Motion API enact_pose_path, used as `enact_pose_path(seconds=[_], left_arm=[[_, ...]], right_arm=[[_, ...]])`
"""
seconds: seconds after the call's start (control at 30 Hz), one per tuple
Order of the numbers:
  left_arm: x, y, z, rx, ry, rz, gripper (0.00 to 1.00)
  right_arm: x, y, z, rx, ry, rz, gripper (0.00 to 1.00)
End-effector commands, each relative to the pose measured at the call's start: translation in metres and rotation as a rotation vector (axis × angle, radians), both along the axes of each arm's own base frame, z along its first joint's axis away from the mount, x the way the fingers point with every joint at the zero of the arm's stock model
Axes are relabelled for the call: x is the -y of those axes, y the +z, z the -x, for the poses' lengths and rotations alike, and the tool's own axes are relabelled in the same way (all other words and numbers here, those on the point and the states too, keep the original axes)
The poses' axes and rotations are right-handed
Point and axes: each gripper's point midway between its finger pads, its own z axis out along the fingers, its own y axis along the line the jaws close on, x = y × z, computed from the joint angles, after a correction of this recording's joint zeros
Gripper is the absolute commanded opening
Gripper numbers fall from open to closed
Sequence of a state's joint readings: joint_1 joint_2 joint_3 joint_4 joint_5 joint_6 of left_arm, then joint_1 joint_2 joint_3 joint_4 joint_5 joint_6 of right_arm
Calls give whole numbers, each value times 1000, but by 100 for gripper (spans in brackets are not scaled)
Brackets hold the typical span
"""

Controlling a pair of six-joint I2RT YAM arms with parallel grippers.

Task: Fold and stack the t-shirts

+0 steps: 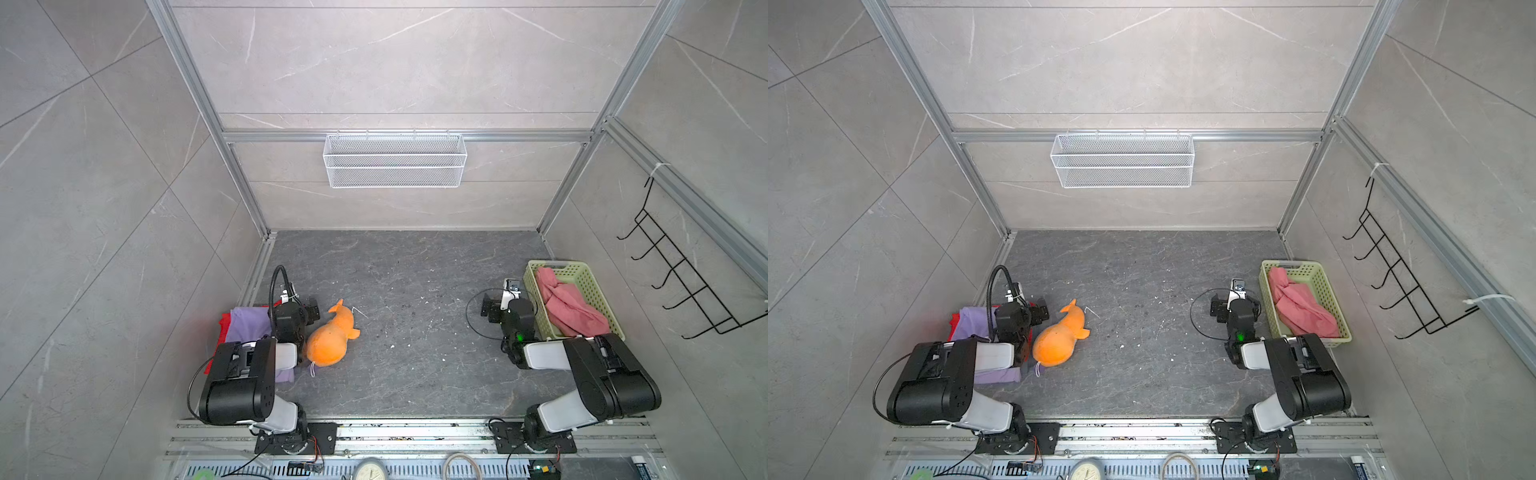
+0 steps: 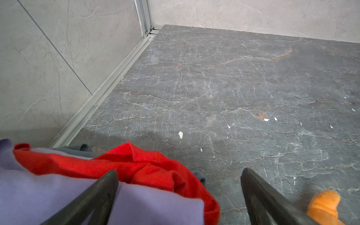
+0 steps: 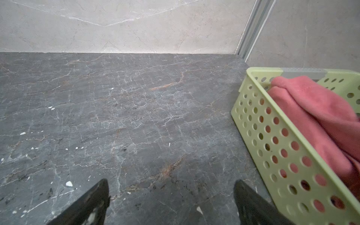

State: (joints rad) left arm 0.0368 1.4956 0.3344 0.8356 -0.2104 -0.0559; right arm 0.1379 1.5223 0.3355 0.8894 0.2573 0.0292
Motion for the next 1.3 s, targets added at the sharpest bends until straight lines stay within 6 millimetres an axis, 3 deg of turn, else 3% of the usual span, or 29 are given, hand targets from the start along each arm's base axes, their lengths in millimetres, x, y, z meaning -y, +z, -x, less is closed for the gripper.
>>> enact_pose_path(seconds=[0.0,1.03,1.17,1.27], left_arm=[[2,11,-7,38,-9,-14,100],[2,12,-7,44,-10,-15,100],[21,30,-18,-50,-126,-3,100],[36,69,-22,-82,-173,38,100]], right_arm=[[0,9,-5,28,0,0,100],[0,10,-5,30,0,0,99],[-13,21,-9,21,80,2,100],[-20,37,-14,-126,96,-14,100]])
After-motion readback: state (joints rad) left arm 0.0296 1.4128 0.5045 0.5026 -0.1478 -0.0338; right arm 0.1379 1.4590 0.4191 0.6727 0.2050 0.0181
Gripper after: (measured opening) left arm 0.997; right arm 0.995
